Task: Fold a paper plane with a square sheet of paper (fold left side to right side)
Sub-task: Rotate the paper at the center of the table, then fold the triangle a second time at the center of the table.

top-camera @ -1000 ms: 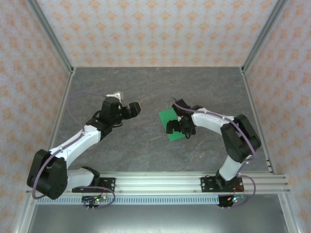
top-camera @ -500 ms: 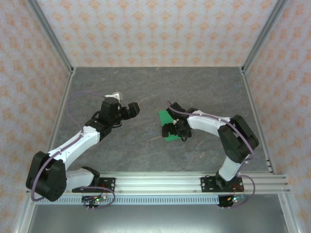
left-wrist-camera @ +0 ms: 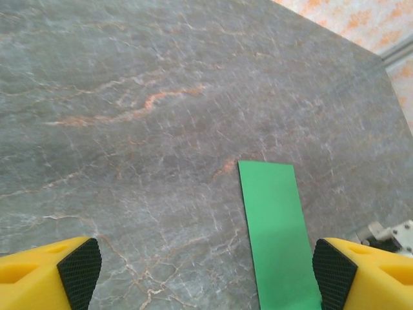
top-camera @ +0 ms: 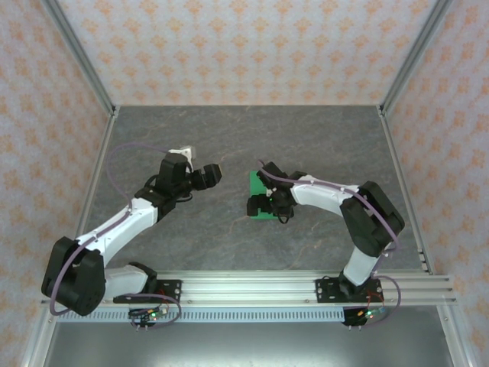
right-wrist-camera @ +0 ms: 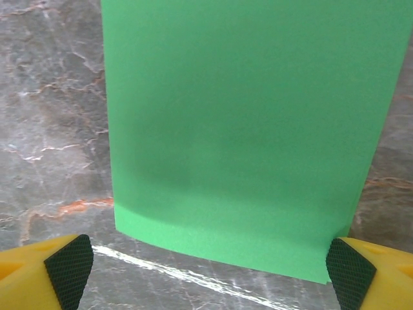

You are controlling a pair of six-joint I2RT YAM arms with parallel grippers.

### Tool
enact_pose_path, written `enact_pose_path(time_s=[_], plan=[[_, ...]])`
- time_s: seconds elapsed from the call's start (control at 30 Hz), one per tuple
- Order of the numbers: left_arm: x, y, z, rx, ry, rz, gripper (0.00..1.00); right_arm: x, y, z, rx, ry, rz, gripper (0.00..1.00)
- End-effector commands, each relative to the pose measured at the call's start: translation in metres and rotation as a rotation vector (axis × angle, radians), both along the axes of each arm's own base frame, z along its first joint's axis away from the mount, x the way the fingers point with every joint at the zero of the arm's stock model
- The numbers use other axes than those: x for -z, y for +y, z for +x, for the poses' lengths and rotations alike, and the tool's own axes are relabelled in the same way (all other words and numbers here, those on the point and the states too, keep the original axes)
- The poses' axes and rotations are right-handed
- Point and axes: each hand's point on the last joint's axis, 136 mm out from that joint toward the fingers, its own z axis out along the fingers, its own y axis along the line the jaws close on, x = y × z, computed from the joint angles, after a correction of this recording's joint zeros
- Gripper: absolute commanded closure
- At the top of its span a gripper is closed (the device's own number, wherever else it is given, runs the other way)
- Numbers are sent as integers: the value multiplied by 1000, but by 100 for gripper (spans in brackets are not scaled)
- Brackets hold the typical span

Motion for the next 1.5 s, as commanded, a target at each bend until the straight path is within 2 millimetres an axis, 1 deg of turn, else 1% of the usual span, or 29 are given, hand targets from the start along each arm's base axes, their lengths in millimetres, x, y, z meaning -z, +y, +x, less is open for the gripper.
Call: enact_pose_path(time_s=[0.0,0.07,0.17,0.23,0.3,0.37,0.4,0.43,0.5,0.53,0.57,0.7,0.8,0.93,1.13,1.3,1.4,1.47], plan=[[-2,-22,2,111,17,-42,13,-23,15,9,-35,-56,71,3],[2,-37,4,162,40,-73,15,-32,10,14,-36,-84,70,3],[13,-67,6,247,88,-104,17,-39,-1,24,-17,-108,70,3],[20,-93,9,314,123,-116,20,-41,-9,30,9,-117,81,3],[32,-120,13,365,166,-121,26,-45,-17,36,45,-132,102,3],[44,-138,22,385,200,-115,28,-45,-24,40,81,-138,121,3],[52,-146,26,395,215,-113,30,-45,-29,41,99,-136,130,3],[54,-152,32,402,217,-115,32,-44,-33,42,116,-135,141,3],[68,-160,43,376,261,-138,35,-42,-40,43,157,-125,174,3],[74,-163,48,369,271,-136,36,-40,-44,43,175,-120,188,3],[84,-163,51,361,290,-126,36,-39,-47,43,188,-116,199,3],[99,-166,59,358,320,-101,36,-33,-55,41,214,-100,207,3],[107,-165,58,358,336,-84,36,-29,-57,41,222,-94,206,3],[118,-158,54,341,357,-50,37,-28,-57,43,231,-89,221,5],[128,-153,47,326,379,-53,37,-28,-43,44,227,-48,293,18],[131,-153,46,319,386,-67,37,-20,-36,44,238,3,319,33],[131,-154,45,320,386,-68,37,-14,-31,43,248,39,340,40],[131,-154,46,320,384,-68,37,-10,-28,43,254,58,353,42]])
